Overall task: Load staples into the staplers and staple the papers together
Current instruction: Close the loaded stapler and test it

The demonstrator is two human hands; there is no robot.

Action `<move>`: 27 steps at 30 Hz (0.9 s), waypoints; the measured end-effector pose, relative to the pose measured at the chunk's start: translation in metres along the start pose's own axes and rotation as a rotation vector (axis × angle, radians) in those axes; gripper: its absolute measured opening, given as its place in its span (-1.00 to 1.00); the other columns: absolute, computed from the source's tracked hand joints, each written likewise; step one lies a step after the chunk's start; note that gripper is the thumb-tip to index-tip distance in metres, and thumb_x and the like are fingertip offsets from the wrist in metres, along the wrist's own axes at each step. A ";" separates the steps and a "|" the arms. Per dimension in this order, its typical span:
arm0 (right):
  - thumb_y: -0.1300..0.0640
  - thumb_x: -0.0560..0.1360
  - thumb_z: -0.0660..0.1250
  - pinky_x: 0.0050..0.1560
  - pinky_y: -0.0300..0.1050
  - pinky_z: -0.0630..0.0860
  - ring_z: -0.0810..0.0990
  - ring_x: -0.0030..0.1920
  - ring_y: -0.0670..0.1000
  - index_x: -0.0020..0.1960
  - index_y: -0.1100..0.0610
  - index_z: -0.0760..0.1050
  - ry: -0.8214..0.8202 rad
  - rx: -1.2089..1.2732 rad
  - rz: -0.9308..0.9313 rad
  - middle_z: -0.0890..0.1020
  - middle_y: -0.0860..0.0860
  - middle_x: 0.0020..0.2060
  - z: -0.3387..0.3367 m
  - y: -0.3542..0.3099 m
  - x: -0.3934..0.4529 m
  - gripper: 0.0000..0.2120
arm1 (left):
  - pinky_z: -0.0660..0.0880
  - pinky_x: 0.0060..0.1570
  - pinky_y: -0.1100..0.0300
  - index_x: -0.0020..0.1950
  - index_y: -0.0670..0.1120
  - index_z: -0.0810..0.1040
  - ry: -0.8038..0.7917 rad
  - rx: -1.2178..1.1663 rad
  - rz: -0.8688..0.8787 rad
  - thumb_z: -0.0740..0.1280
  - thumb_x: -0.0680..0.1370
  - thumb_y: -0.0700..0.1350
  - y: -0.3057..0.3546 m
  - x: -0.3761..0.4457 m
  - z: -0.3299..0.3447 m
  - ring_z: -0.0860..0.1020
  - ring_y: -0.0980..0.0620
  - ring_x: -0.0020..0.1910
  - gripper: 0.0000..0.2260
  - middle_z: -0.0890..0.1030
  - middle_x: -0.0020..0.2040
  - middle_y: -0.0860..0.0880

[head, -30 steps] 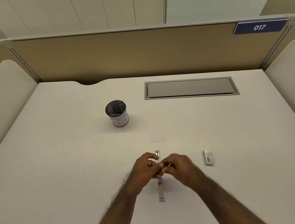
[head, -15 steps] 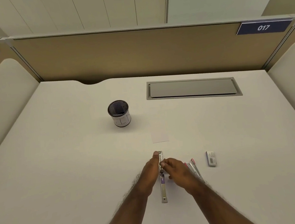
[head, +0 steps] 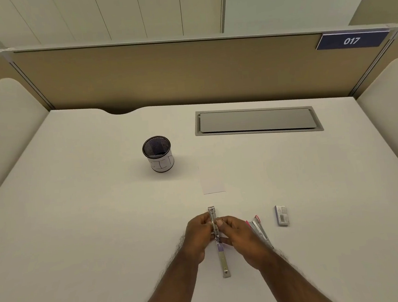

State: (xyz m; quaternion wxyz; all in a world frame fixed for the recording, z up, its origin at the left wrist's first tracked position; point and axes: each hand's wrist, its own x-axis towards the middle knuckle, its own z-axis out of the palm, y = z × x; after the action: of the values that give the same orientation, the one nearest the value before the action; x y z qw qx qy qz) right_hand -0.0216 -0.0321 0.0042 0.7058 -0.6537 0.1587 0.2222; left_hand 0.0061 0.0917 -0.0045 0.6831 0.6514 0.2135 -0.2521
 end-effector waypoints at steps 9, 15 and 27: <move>0.10 0.63 0.21 0.05 -0.14 0.60 0.67 0.08 0.08 0.15 0.21 0.56 -0.080 0.044 -0.034 0.70 0.14 0.03 -0.008 -0.006 -0.007 -0.76 | 0.63 -0.16 0.11 0.00 -0.26 0.66 -0.072 -0.057 0.025 0.32 0.58 -0.27 -0.012 0.008 -0.014 0.66 -0.05 -0.17 -0.87 0.69 -0.12 -0.20; 0.04 0.59 0.28 0.06 -0.07 0.61 0.66 0.14 0.05 0.18 0.20 0.54 -0.113 0.164 0.024 0.69 0.09 0.09 -0.022 -0.013 -0.012 -0.72 | 0.62 0.01 0.06 0.09 -0.10 0.67 -0.190 -0.074 -0.031 0.38 0.56 -0.12 -0.011 0.004 -0.025 0.66 -0.02 -0.08 -0.85 0.72 0.00 -0.13; 0.18 0.42 0.50 -0.14 -0.47 0.50 0.64 -0.20 -0.29 -0.06 -0.12 0.67 0.107 -0.518 -0.344 0.68 -0.27 -0.29 -0.036 -0.054 -0.020 -0.79 | 0.64 -0.10 0.08 0.26 -0.20 0.58 -0.418 -0.444 -0.050 0.40 0.49 -0.14 0.009 -0.008 -0.015 0.68 -0.08 -0.08 -0.65 0.66 0.00 -0.21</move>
State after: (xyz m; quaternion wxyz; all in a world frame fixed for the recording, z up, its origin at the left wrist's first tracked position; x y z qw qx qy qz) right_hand -0.0086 -0.0723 0.0569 0.5338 -0.8397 0.0208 0.0976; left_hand 0.0057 0.1074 0.0070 0.8315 0.4147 0.1339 -0.3446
